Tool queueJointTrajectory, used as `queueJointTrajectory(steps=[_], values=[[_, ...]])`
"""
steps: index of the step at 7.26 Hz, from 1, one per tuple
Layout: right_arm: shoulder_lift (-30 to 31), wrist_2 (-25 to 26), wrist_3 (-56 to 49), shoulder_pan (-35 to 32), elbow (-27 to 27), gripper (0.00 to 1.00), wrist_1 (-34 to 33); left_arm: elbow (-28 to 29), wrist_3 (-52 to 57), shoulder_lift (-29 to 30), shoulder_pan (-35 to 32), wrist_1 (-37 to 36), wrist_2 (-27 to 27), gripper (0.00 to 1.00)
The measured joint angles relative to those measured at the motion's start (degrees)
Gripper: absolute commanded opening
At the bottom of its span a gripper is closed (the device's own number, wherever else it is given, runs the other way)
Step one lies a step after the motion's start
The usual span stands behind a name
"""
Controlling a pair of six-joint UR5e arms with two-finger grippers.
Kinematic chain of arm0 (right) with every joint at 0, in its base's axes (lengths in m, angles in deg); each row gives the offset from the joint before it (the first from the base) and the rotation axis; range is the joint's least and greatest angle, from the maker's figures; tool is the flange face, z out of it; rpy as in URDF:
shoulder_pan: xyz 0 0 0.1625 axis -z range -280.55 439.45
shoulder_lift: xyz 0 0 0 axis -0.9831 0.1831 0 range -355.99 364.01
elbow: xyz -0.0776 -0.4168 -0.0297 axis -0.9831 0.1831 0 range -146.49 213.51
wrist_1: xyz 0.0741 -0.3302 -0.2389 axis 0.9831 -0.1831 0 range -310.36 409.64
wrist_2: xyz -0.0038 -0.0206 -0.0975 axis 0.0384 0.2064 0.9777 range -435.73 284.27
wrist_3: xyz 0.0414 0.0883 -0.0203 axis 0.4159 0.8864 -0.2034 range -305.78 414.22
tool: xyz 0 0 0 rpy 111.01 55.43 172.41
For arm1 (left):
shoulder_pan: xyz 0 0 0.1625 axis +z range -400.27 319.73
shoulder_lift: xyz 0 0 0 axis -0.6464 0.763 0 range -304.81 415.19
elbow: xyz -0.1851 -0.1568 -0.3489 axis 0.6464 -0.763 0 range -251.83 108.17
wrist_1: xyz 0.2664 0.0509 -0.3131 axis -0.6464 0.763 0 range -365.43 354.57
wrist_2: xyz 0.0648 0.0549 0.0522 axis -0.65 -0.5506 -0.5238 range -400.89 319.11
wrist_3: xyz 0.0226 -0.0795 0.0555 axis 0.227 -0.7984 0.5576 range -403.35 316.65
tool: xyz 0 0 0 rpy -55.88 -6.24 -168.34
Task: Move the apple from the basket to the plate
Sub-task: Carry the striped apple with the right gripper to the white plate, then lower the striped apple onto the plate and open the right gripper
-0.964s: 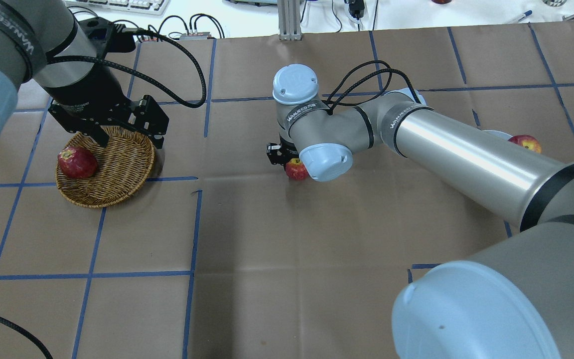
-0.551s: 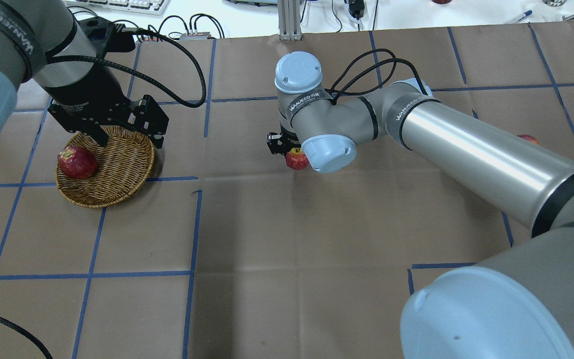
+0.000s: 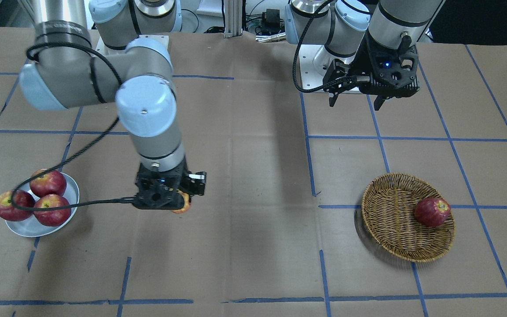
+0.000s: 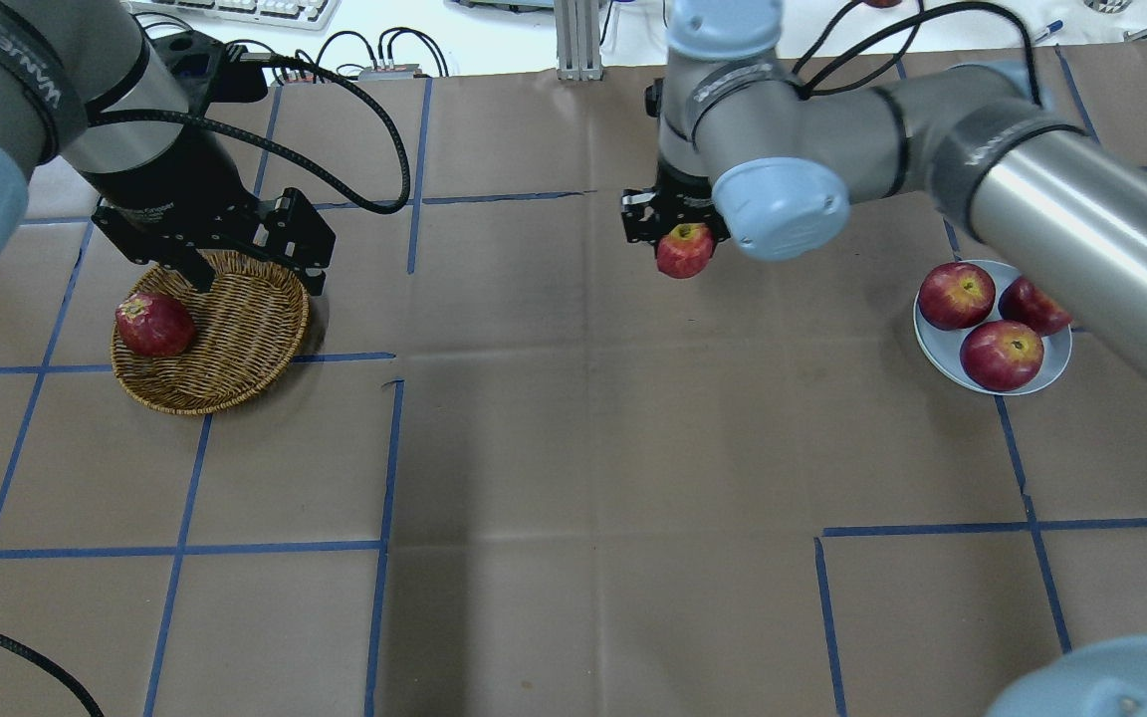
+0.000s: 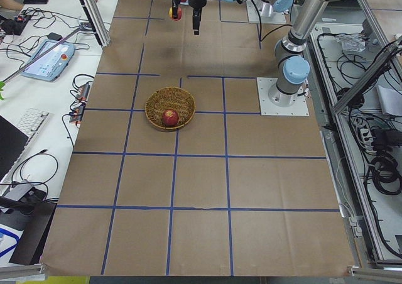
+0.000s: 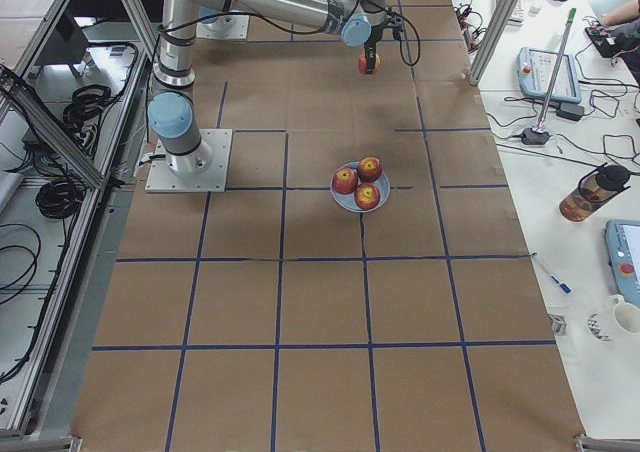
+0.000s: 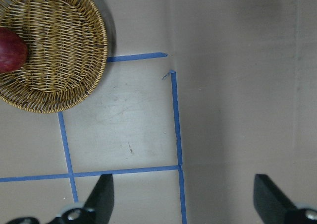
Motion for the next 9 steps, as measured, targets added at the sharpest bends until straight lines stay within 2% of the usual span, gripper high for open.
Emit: queueJointTrajectory(steps=[3, 5, 9], values=[[7.4, 0.0, -25.4, 17.6, -7.4, 0.58, 2.6, 0.0, 0.0, -0.2, -0.1, 0.0, 0.0, 0.99], [7.7, -0.2, -39.7, 27.9, -10.1, 0.58, 1.9, 0.0, 0.1, -0.6, -0.1, 0.5, -0.1, 0.99], [2.2, 0.1, -47.8, 32.2, -10.7, 0.59, -5.5, -1.5, -0.4, -2.1, -0.6, 2.9, 0.1, 0.99]])
